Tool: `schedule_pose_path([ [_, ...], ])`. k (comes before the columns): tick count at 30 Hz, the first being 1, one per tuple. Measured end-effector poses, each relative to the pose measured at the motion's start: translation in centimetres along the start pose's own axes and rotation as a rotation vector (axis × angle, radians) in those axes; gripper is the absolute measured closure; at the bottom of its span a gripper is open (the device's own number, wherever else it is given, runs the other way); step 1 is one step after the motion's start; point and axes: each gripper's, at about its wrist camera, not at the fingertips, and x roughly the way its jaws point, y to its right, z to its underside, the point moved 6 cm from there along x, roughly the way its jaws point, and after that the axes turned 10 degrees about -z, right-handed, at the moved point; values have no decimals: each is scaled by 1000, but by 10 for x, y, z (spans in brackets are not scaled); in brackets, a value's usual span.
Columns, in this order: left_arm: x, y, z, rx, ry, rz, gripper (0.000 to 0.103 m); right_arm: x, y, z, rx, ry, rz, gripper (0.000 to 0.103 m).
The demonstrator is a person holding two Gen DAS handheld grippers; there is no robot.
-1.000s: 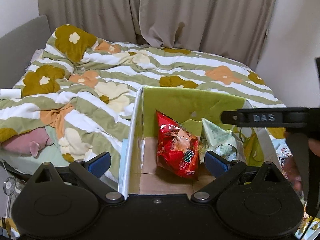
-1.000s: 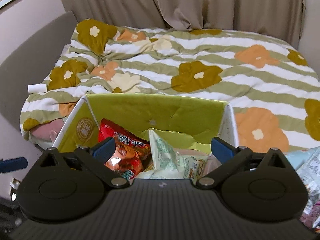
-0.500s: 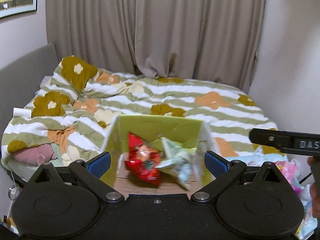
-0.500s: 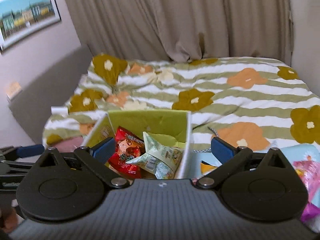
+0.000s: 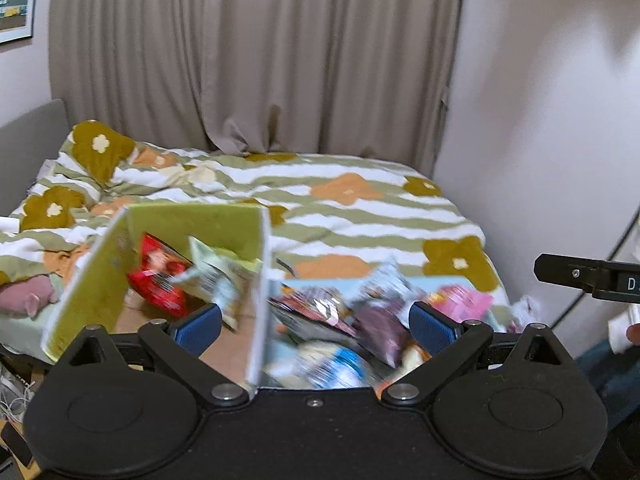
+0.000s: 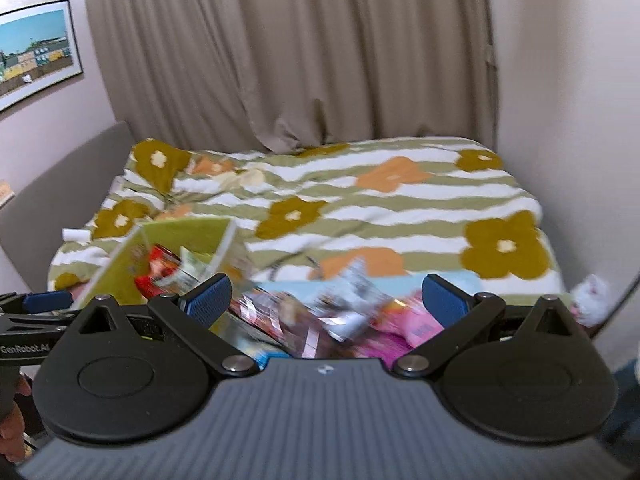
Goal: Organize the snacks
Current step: 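Grasp the orange-white pork floss bag with the left tool while the right tool grasps the blue shrimp bag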
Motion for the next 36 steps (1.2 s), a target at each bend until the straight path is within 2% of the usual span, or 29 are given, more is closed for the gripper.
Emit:
schedule_pose_path([
  [5,2,40,25,48,-22,49,2,-22,41,29,15,-32,28,0],
  [10,20,75,49,160,-49,92,2,-30,68,58,-1,-69,60,0],
  [19,87,117,81,427,-77,192,2,3,103,104,53,-144,97,0],
  [22,112,123,91,465,-129,204,6,16,110,115,60,-167,111,0],
  [28,141,128,104,548,-187,242,6,44,119,125,73,-194,127,0],
  [33,163,132,112,557,-266,284,7,66,124,130,82,-217,151,0],
  [36,170,136,117,592,-281,301,9,76,127,131,78,-230,172,0],
])
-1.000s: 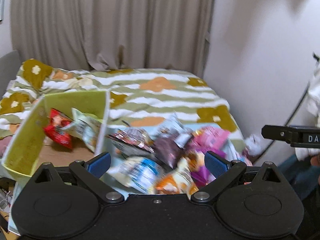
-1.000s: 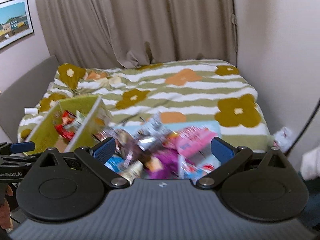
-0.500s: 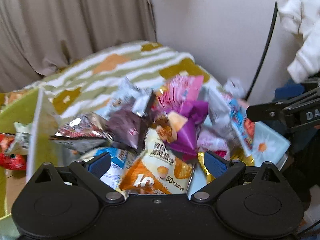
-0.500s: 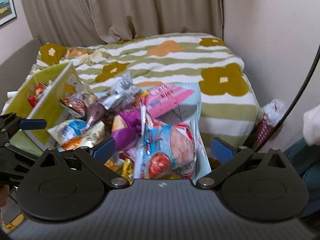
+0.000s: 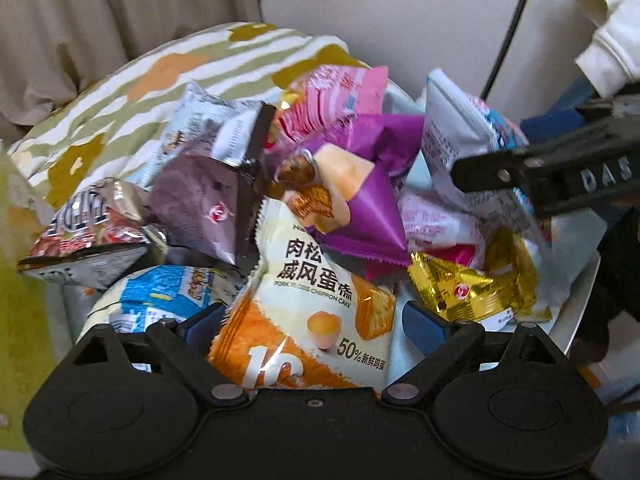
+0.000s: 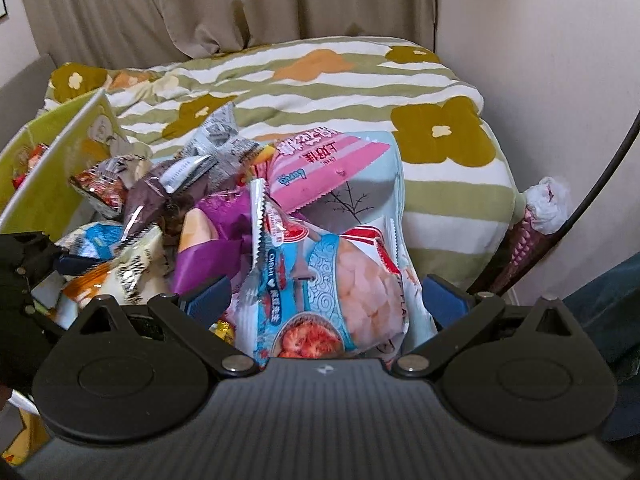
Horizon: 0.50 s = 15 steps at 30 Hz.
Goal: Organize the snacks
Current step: 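Grasp the orange-white pork floss bag with the left tool while the right tool grasps the blue shrimp bag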
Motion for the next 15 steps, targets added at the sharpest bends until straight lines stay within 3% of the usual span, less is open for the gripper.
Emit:
schedule_pose_path([
  [4,14,2,1,10,-42,36,16,14,3,0,28,-21,10,0],
  [7,21,3,4,15,-84,69,33,22,3,0,17,-35,29,0],
  [15,18,14,6,29,-75,66,41,32,11,5,45,-72,38,0],
])
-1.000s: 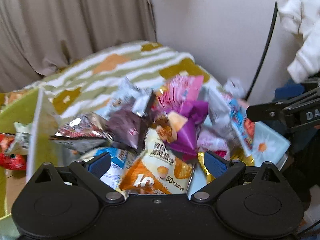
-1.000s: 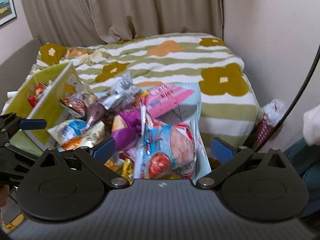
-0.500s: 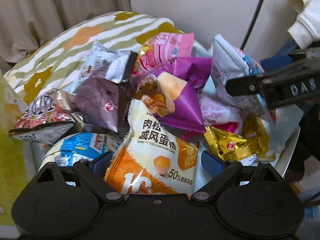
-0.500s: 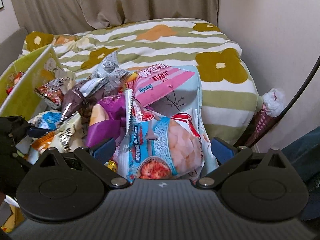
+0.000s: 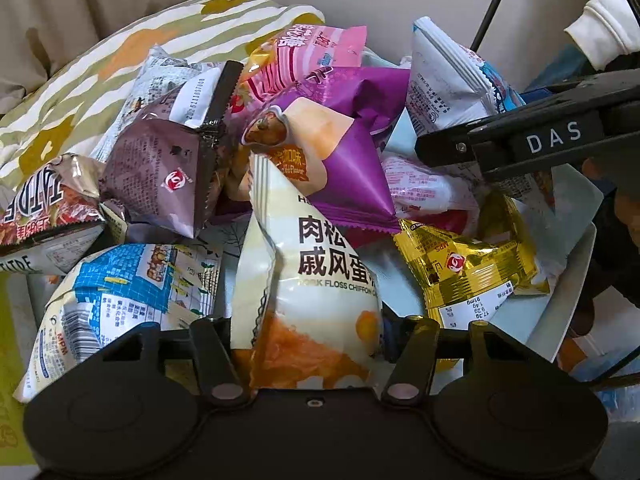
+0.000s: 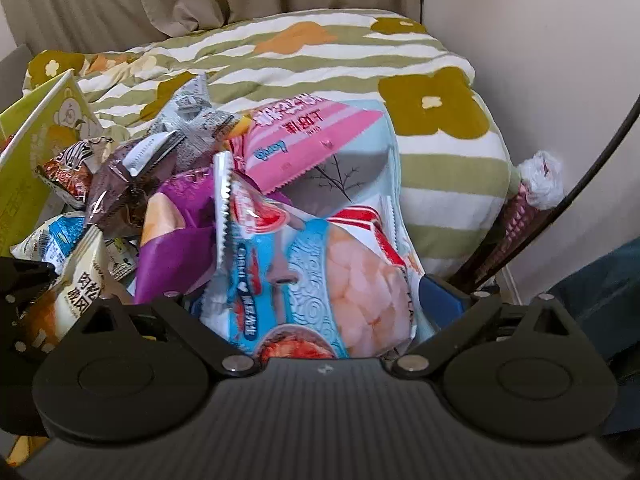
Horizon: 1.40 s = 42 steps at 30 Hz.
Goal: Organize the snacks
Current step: 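Grasp the orange-white pork floss bag with the left tool while the right tool grasps the blue shrimp bag, then carry both bags into the cardboard box and open both tools to release them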
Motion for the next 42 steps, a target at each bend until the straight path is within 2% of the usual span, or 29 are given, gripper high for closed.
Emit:
schedule_pose_path([
  [11,-23,-13,15,-134,-3,-7,42,12,4,5,41,-36,-68,0],
  [14,-30,-16,18,-162,5,-18,42,12,7,9,78,-45,-90,5],
  [20,-49,-17,18,-215,37,-37,42,-3,10,10,85,-15,-88,12],
  [30,-106,-28,21,-374,142,-81,42,-57,1,-3,25,53,-84,12],
  [36,-159,-55,32,-510,213,-153,42,-86,-31,-26,-70,100,-153,12],
  [42,-205,-100,46,-621,277,-271,42,-98,-94,-51,-201,126,-288,12],
])
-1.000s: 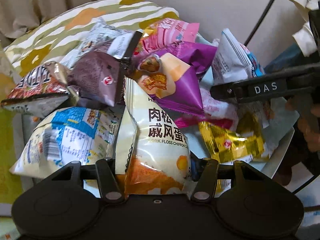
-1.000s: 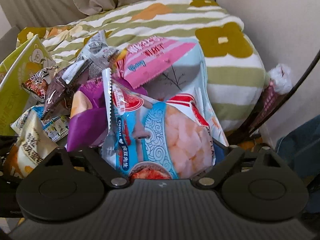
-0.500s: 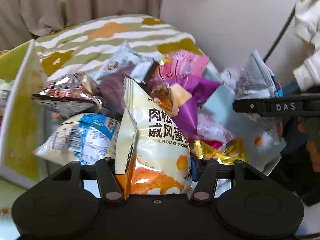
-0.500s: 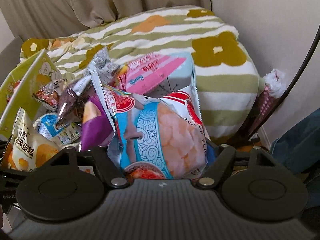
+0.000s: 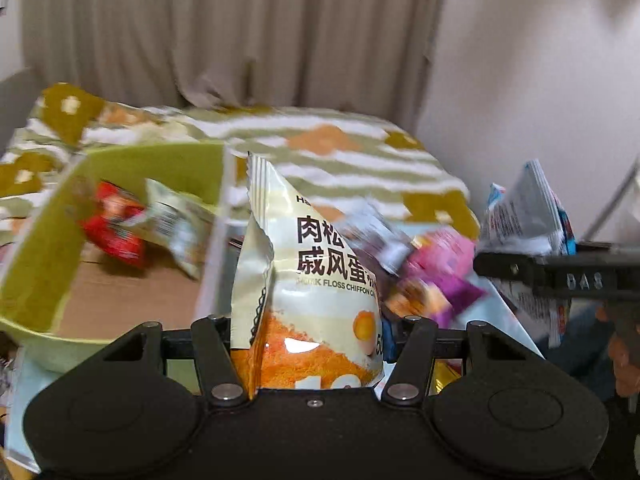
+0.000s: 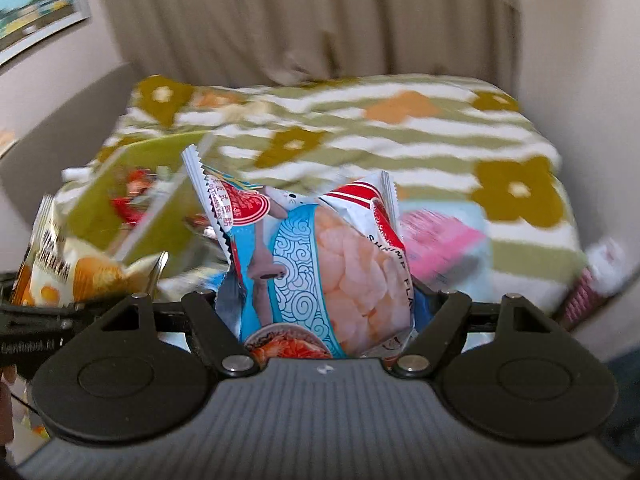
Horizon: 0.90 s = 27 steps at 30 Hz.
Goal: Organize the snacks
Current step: 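Carry both bags into the cardboard box and open both tools to release them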
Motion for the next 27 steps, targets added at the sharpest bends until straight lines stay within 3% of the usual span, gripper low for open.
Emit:
schedule_pose_path([
  [8,-3,-93,-32,-97,23,-88,42,43,-91,-32,-136,-14,-123,12],
  [15,33,-178,-53,-126,-41,-130,42,88,-155,-54,-136,-25,-159,12],
  [19,66,-207,-51,-115,-102,-105,42,119,-189,-68,-119,-28,-136,12],
  [24,95,-210,-46,-69,-155,-25,41,152,-214,-74,-84,-46,-101,12],
  [26,106,-210,-44,-56,-179,-16,34,163,-221,-74,-73,-55,-84,12],
  [27,108,-211,-42,-43,-186,-26,19,168,-224,-74,-67,-59,-78,12],
])
